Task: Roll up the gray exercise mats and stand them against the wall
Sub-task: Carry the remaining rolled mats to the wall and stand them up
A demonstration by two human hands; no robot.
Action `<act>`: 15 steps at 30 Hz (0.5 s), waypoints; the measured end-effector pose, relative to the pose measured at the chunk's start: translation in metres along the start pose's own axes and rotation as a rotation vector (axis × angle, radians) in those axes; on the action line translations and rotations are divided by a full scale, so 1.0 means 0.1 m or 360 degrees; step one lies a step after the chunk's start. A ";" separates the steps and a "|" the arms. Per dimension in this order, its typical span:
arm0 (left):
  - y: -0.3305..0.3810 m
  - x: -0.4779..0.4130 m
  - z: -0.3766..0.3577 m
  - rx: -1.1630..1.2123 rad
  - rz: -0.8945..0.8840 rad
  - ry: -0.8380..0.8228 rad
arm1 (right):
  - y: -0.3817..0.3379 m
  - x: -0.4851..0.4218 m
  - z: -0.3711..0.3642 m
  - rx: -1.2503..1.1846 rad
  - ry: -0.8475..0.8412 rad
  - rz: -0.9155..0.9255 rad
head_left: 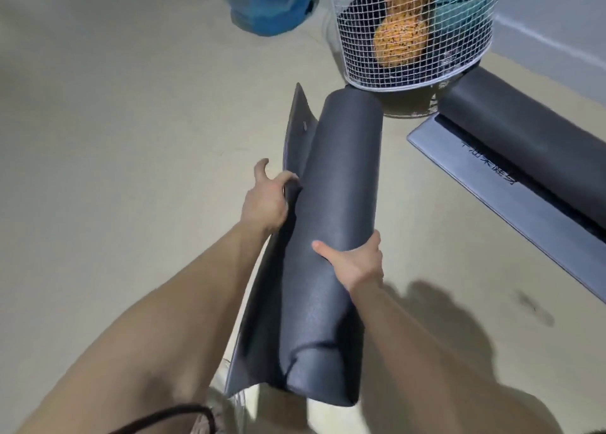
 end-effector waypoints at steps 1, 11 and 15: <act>-0.09 0.06 0.04 0.0309 0.0155 -0.0002 | -0.06 0.03 -0.01 0.0055 0.0037 -0.0012; -0.71 1.68 -0.28 0.0243 0.0949 -0.0493 | -0.38 0.33 -0.20 0.0318 -0.0070 0.0076; -0.77 1.71 -0.28 0.0758 0.1065 -0.0568 | -0.25 0.29 -0.24 0.0132 -0.0131 -0.0018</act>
Point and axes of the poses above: each hand's wrist, its own x-axis away from the middle knuckle, its own z-axis out of the back of the hand, y = z × x, the point moved 2 cm from there along -x, towards the middle knuckle, and after that the axes turned 4 degrees about y, right-handed, at the moved point
